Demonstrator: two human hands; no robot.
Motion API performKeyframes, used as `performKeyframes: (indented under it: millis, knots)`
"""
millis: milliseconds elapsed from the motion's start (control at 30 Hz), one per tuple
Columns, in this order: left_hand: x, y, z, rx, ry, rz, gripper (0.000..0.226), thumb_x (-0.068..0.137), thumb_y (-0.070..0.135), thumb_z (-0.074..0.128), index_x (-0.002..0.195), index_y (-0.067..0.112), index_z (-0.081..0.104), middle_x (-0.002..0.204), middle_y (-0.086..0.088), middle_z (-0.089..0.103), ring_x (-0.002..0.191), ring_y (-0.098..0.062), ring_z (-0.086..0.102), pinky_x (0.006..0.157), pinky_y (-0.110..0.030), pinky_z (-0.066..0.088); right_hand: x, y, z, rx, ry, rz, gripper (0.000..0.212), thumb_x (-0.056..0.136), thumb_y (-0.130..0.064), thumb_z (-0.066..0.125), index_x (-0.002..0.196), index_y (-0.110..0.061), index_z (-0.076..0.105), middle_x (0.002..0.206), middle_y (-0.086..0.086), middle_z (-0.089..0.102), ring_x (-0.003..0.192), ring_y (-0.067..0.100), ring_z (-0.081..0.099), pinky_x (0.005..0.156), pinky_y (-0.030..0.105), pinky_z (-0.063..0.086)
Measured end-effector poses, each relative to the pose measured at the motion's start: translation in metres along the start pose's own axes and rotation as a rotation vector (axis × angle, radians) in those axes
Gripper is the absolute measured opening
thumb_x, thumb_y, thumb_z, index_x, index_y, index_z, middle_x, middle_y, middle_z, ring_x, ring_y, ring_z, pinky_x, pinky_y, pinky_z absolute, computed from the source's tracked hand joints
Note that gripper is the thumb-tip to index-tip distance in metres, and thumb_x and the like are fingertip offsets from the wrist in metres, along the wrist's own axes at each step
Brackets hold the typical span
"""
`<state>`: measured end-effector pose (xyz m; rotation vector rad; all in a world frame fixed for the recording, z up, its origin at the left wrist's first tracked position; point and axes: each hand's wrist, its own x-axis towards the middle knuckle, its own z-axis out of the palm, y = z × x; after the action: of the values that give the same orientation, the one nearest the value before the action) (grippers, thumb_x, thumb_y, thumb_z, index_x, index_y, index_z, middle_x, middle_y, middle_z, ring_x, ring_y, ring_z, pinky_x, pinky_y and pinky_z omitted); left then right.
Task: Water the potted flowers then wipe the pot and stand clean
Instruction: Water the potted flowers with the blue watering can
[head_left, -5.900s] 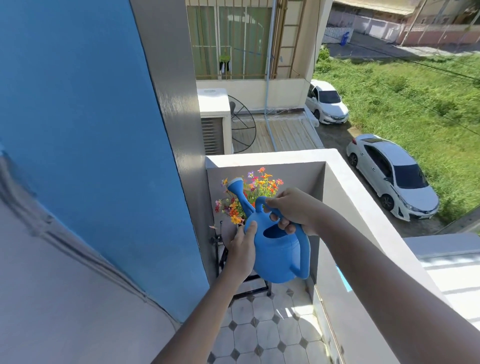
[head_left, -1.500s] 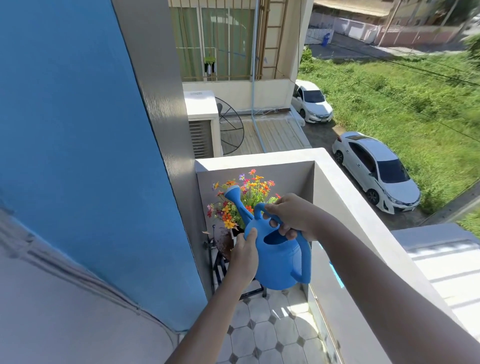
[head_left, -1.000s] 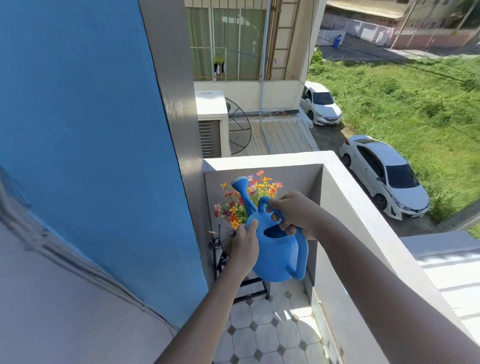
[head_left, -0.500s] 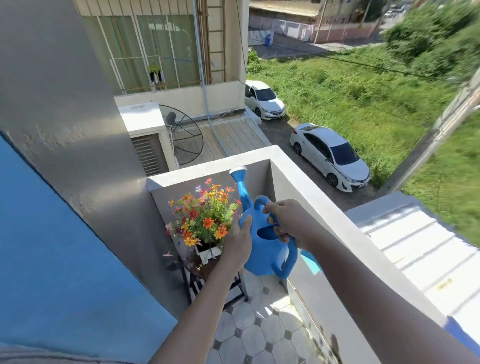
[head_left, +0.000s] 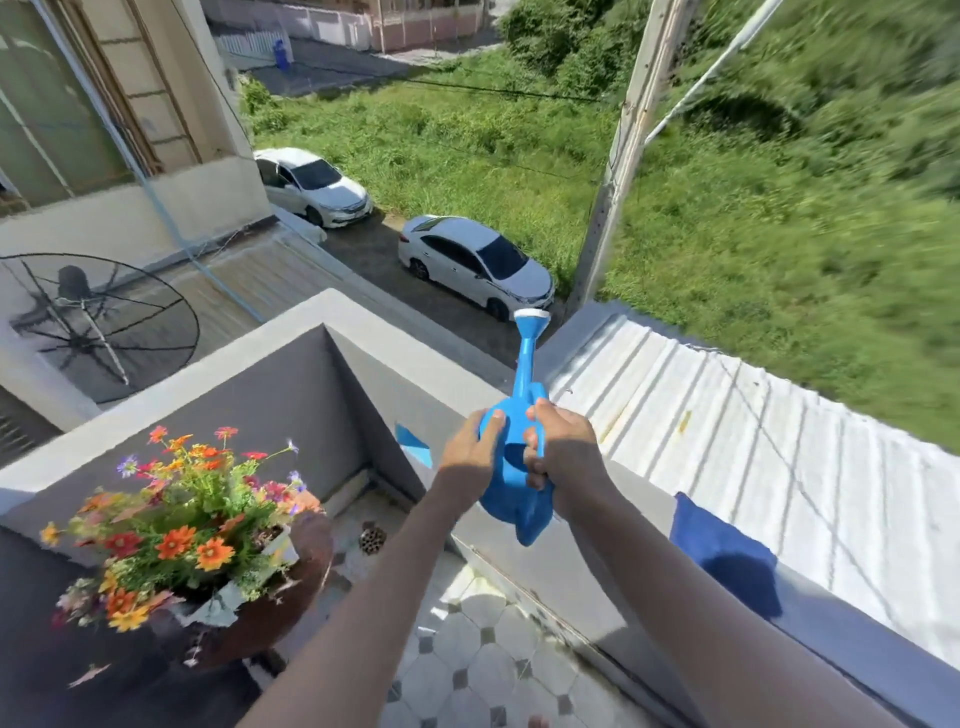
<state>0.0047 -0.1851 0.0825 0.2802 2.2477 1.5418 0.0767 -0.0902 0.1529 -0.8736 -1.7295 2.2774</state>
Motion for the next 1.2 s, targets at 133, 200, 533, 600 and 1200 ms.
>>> performKeyframes:
  millis: [133,200,533,600,1200]
  knots:
    - [0.030,0.002,0.052,0.053,-0.154,0.022,0.045,0.090,0.060,0.040,0.119,0.032,0.060,0.115,0.002,0.069,0.106,-0.018,0.063,0.095,-0.034,0.047,0.022,0.000,-0.044,0.126,0.122,0.016,0.019,0.103,-0.027,0.043,0.092,-0.011,0.046,0.062,0.005,0.035,0.040,0.013,0.028,0.038,0.017,0.023]
    - [0.042,0.004,0.079,0.072,-0.200,0.061,0.038,0.096,0.052,0.041,0.114,0.027,0.063,0.109,0.003,0.069,0.099,-0.014,0.062,0.084,-0.026,0.045,0.036,0.000,-0.065,0.136,0.194,0.047,0.029,0.104,-0.030,0.042,0.085,-0.009,0.043,0.061,0.006,0.033,0.035,0.012,0.028,0.037,0.016,0.023]
    - [0.095,0.000,0.165,0.152,-0.226,0.075,0.041,0.102,0.044,0.032,0.121,0.022,0.061,0.114,0.002,0.066,0.099,-0.016,0.059,0.084,-0.026,0.038,0.095,0.013,-0.126,0.212,0.332,0.117,0.026,0.106,-0.030,0.036,0.099,-0.010,0.052,0.062,0.001,0.036,0.038,0.010,0.026,0.036,0.019,0.023]
    - [0.102,-0.005,0.173,0.148,-0.226,0.053,0.041,0.101,0.047,0.032,0.118,0.024,0.061,0.109,0.000,0.068,0.096,-0.017,0.059,0.082,-0.028,0.041,0.103,0.017,-0.132,0.212,0.329,0.137,0.028,0.105,-0.032,0.036,0.103,-0.010,0.053,0.063,0.001,0.036,0.039,0.010,0.027,0.038,0.021,0.023]
    - [0.114,-0.026,0.180,0.191,-0.220,0.073,0.041,0.102,0.045,0.030,0.115,0.023,0.062,0.103,0.004,0.068,0.094,-0.016,0.061,0.081,-0.029,0.043,0.119,0.048,-0.140,0.250,0.310,0.152,0.040,0.103,-0.042,0.039,0.105,-0.005,0.052,0.064,0.004,0.039,0.042,0.014,0.035,0.041,0.026,0.033]
